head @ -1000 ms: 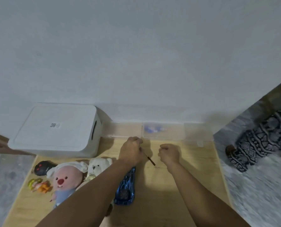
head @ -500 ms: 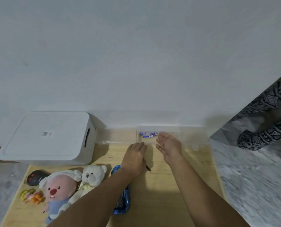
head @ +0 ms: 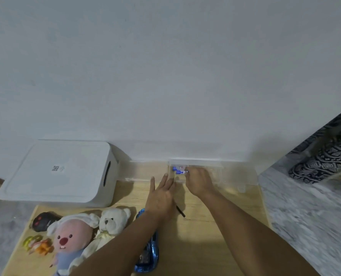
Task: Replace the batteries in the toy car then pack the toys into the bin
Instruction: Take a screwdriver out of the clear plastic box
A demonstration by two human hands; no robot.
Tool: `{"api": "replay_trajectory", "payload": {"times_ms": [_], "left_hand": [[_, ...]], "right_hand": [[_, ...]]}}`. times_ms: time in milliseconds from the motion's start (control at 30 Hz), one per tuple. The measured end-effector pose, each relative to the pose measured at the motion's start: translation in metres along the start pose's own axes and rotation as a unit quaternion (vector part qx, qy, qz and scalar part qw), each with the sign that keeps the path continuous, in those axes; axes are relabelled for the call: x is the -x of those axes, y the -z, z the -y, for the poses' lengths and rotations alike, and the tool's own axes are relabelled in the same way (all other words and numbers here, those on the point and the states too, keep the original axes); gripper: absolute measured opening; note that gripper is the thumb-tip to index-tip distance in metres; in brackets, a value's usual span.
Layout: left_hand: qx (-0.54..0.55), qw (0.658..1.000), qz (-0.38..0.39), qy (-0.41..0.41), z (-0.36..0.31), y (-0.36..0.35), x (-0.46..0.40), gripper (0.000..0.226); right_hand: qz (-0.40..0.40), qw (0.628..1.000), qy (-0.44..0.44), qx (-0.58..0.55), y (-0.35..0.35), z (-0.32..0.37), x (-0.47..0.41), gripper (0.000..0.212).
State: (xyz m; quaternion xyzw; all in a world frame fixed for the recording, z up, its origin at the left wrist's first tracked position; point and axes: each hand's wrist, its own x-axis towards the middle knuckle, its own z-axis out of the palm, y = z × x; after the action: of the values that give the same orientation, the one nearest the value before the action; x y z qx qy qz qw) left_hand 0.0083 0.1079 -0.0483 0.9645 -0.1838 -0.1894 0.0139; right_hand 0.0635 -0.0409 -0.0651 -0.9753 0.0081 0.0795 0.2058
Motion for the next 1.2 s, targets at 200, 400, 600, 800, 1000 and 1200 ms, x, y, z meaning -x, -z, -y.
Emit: {"api": "replay_trajectory", "payload": {"times_ms": [200, 400, 600, 800, 1000, 1200], "left_hand": [[-0.001, 1.000, -0.006, 0.002, 0.005, -0.001, 0.000, 0.068], [-0.001, 1.000, 0.004, 0.002, 0.005, 0.000, 0.000, 0.066], [-0.001, 1.000, 0.013, 0.002, 0.005, 0.003, 0.000, 0.066], [0.009, 1.000, 0.016, 0.003, 0.006, 0.003, 0.001, 0.066], [0.007, 1.000, 0.022, 0.001, 0.004, 0.003, 0.002, 0.066], [-0.014, 0.998, 0.057, 0.000, 0.006, 0.009, 0.005, 0.071]], "right_hand": [[0.071, 0.992, -0.047, 0.089, -0.004, 0.013, -0.016, 0.018], [0.065, 0.991, -0.074, 0.093, -0.006, 0.021, -0.027, 0.026], [0.085, 0.985, -0.080, 0.123, -0.005, 0.023, -0.029, 0.029], [0.055, 0.990, -0.100, 0.081, 0.002, 0.011, -0.028, 0.031], [-0.030, 0.994, -0.077, -0.066, 0.003, 0.022, -0.023, 0.022], [0.065, 0.994, -0.079, -0.042, -0.017, 0.028, -0.029, 0.027]]}}
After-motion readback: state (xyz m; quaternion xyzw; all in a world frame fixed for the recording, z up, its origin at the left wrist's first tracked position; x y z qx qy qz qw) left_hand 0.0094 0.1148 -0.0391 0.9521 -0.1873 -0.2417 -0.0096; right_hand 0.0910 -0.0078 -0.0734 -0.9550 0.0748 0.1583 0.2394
